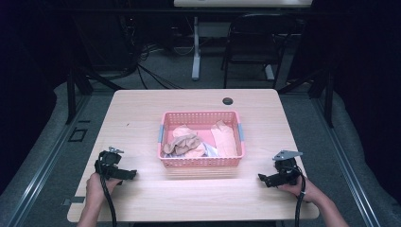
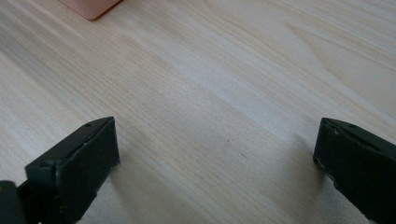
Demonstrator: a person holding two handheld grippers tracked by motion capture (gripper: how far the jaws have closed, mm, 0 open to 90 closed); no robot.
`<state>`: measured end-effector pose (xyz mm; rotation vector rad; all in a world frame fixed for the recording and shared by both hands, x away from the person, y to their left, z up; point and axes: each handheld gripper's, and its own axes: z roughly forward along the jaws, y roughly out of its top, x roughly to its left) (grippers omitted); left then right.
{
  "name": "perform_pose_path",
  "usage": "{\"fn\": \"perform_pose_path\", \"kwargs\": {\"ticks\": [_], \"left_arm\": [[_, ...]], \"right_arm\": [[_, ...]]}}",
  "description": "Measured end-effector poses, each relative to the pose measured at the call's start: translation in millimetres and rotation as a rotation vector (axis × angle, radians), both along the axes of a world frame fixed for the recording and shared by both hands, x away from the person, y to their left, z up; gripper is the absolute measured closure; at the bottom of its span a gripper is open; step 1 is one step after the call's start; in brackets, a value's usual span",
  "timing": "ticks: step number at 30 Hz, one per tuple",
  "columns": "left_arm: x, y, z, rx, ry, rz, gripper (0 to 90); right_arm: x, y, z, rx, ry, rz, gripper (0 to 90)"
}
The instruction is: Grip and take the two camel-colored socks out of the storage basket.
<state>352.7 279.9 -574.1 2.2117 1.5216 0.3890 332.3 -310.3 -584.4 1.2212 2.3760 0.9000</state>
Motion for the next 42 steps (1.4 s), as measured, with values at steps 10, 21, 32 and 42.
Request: {"fn": "perform_pose_path", "kwargs": {"ticks": [10, 21, 32, 42], "left_arm": [[-0.5, 0.3, -0.3, -0.002, -0.005, -0.002, 0.0], [6.2, 6.7, 12.1, 0.024, 0.167, -0.066, 0.5], [5.1, 5.5, 55.4, 0.002, 0.145, -0.093, 2.0], [15.7, 1.3, 102.8, -0.015, 0.127, -0.16, 3.0]], "right_arm": [[0.0, 0.3, -0.2, 0.002, -0.002, -0.001, 0.0], [-0.8, 0.3, 0.2, -0.004, 0.001, -0.006, 0.0], [-0.7, 0.4, 0.1, -0.002, 0.001, -0.006, 0.0], [-0.7, 0.7, 0.0, 0.001, 0.0, -0.007, 0.0]]}}
